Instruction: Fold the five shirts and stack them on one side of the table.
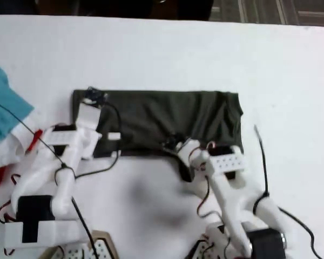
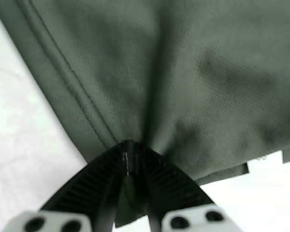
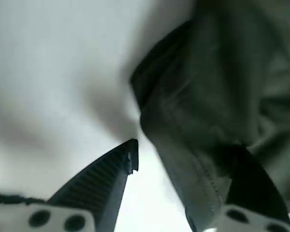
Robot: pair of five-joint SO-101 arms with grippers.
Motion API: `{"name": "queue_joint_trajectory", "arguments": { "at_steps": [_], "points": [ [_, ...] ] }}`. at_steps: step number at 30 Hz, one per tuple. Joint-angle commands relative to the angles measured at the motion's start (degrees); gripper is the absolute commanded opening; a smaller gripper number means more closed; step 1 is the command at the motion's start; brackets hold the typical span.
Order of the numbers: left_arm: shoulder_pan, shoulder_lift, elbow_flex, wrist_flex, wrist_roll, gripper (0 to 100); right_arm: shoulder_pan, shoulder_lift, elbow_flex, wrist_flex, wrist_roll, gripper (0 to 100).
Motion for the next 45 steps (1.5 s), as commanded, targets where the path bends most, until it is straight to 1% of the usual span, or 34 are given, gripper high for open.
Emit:
{"name": "queue_joint_trajectory", "arguments": {
  "at_steps": [1, 6, 8, 10, 13, 14, 15, 16, 18, 20, 24, 28, 31, 33, 36, 40, 42, 45],
  "points": [
    [0.0, -1.3, 0.1, -0.9, 0.7, 2, 4.1, 7.9, -4.9, -1.3, 0.4, 30.5],
    [0.0, -1.3, 0.1, -0.9, 0.7, 2, 4.2, 12.8, -8.3, 0.4, 0.4, 30.3],
    [0.0, -1.3, 0.1, -0.9, 0.7, 2, 3.2, 12.9, -8.4, 1.1, 0.4, 26.9],
    [0.0, -1.3, 0.1, -0.9, 0.7, 2, 2.0, 13.1, -8.3, 2.2, 0.4, 19.3],
    [0.0, -1.3, 0.1, -0.9, 0.7, 2, 1.6, 13.0, -8.4, 2.5, 0.3, 2.4],
    [0.0, -1.3, 0.1, -0.9, 0.7, 2, 1.9, 12.9, -8.6, 2.5, 0.2, 0.9],
    [0.0, -1.3, 0.1, -0.9, 0.7, 2, 2.4, 12.8, -8.7, 2.5, 0.4, 3.6],
    [0.0, -1.3, 0.1, -0.9, 0.7, 2, 3.0, 12.8, -8.9, 2.5, 0.4, 4.2],
    [0.0, -1.3, 0.1, -0.9, 0.7, 2, 4.4, 12.8, -10.5, 2.8, 0.4, 1.2],
    [0.0, -1.3, 0.1, -0.9, 0.7, 2, 6.2, 12.8, -13.9, 4.7, 0.4, 1.9],
    [0.0, -1.3, 0.1, -0.9, 0.7, 2, 9.3, 12.8, -25.1, 11.9, 0.5, 1.8],
    [0.0, -1.3, 0.1, -0.9, 0.7, 2, 10.6, 13.4, -37.4, 17.7, 0.5, 1.8],
    [0.0, -1.3, 0.1, -0.9, 0.7, 2, 10.3, 13.5, -42.9, 17.9, 0.5, 1.8],
    [0.0, -1.3, 0.1, -0.9, 0.7, 2, 9.8, 14.5, -45.4, 16.2, 0.4, 1.8],
    [0.0, -1.3, 0.1, -0.9, 0.7, 2, 9.3, 19.5, -49.0, 13.3, 0.1, 1.8],
    [0.0, -1.3, 0.1, -0.9, 0.7, 2, 9.3, 30.5, -55.6, 12.5, 0.0, 2.2],
    [0.0, -1.3, 0.1, -0.9, 0.7, 2, 9.6, 35.5, -59.2, 12.7, -0.4, 5.4],
    [0.0, -1.3, 0.1, -0.9, 0.7, 2, 9.8, 40.4, -65.6, 12.7, -6.8, 13.2]
  ]
}}
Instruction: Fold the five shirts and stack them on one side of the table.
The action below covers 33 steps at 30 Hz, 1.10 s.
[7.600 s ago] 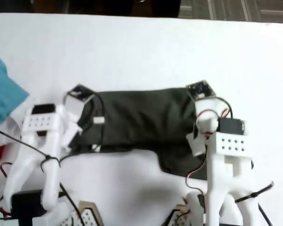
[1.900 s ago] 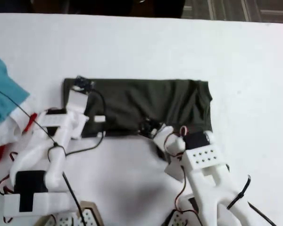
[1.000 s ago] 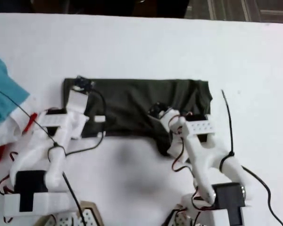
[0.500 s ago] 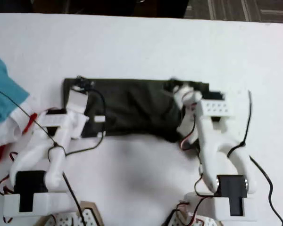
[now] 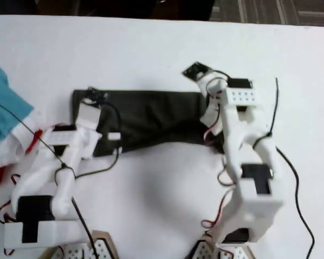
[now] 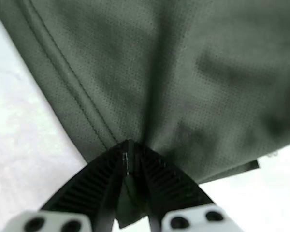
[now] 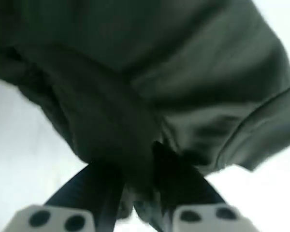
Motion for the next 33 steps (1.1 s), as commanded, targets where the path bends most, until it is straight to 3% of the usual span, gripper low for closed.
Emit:
{"name": "queue_joint_trajectory", "arguments": {
  "at_steps": [1, 7, 13, 18, 19, 24, 27, 33],
  "points": [
    [0.0, -1.3, 0.1, -0.9, 0.7, 2, 0.2, 3.7, -9.0, -0.8, -7.4, 15.4],
    [0.0, -1.3, 0.1, -0.9, 0.7, 2, 0.2, 4.7, -17.4, -0.7, -20.7, 19.0],
    [0.0, -1.3, 0.1, -0.9, 0.7, 2, -0.4, 1.0, -19.5, 8.3, -19.0, 18.3],
    [0.0, -1.3, 0.1, -0.9, 0.7, 2, -3.1, 0.0, -19.4, 18.2, -10.3, 1.4],
    [0.0, -1.3, 0.1, -0.9, 0.7, 2, -3.8, 0.1, -19.3, 18.8, -9.6, 1.8],
    [0.0, -1.3, 0.1, -0.9, 0.7, 2, -7.1, 0.3, -17.2, 8.1, -10.2, 6.0],
    [0.0, -1.3, 0.1, -0.9, 0.7, 2, -8.3, 3.0, -15.6, 0.6, -16.2, 6.1],
    [0.0, -1.3, 0.1, -0.9, 0.7, 2, -9.6, 12.4, -19.3, -2.9, -19.5, 6.3]
  ]
}}
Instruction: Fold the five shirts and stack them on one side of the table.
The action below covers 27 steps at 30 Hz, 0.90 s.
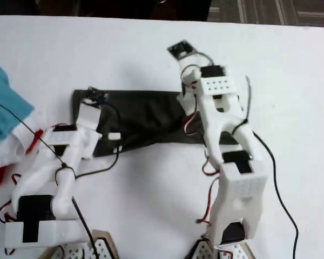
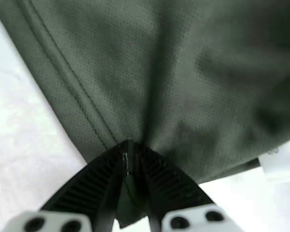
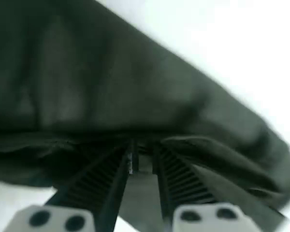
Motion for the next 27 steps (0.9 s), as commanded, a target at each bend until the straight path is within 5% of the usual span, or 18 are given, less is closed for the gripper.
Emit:
{"name": "queue_joint_trajectory", "arguments": {
  "at_steps": [1, 12, 19, 27],
  "points": [
    [0.0, -1.3, 0.1, -0.9, 0.7, 2, -0.7, 1.4, -5.6, 0.1, -0.9, 6.3],
    [0.0, -1.3, 0.1, -0.9, 0.7, 2, 6.8, -4.4, -25.5, 25.0, -0.8, 5.9],
    [0.0, -1.3, 0.1, -0.9, 0.7, 2, 9.5, -1.5, -16.1, 28.2, -0.7, 1.5],
    [0.0, -1.3, 0.1, -0.9, 0.7, 2, 12.4, -2.1, 2.6, 23.3, 10.1, 1.8]
  ]
}}
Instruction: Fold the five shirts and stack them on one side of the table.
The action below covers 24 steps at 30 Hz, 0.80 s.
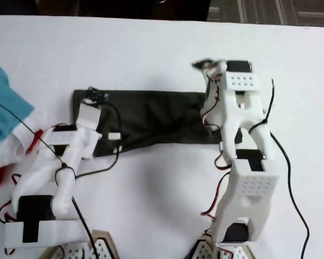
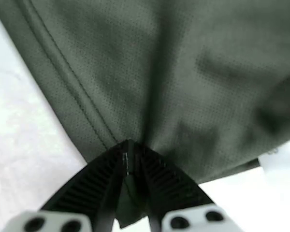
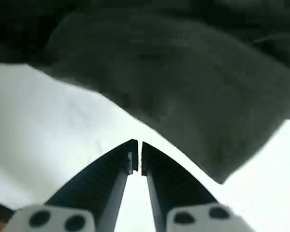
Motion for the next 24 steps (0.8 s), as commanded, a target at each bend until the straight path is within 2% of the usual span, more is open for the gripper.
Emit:
{"name": "queue_joint_trajectory", "arguments": {
  "at_steps": [1, 4, 11, 15, 17, 20, 24],
  "points": [
    [0.0, -1.3, 0.1, -0.9, 0.7, 2, 3.0, -1.3, 6.2, -3.6, 4.8, 1.8],
    [0.0, -1.3, 0.1, -0.9, 0.7, 2, 4.5, -2.8, 10.6, -6.6, 8.8, 1.8],
    [0.0, -1.3, 0.1, -0.9, 0.7, 2, 2.6, -12.3, 11.4, -7.4, 9.1, 1.8],
    [0.0, -1.3, 0.1, -0.9, 0.7, 2, 2.1, -15.9, 11.8, -12.1, 8.8, 1.8],
    [0.0, -1.3, 0.1, -0.9, 0.7, 2, 2.2, -14.8, 11.9, -15.3, 8.5, 1.8],
    [0.0, -1.3, 0.1, -0.9, 0.7, 2, 2.2, -10.2, 12.3, -19.2, 4.3, 1.8],
    [0.0, -1.3, 0.1, -0.9, 0.7, 2, 2.2, -2.7, 12.3, -19.4, 3.3, 1.8]
  ]
}}
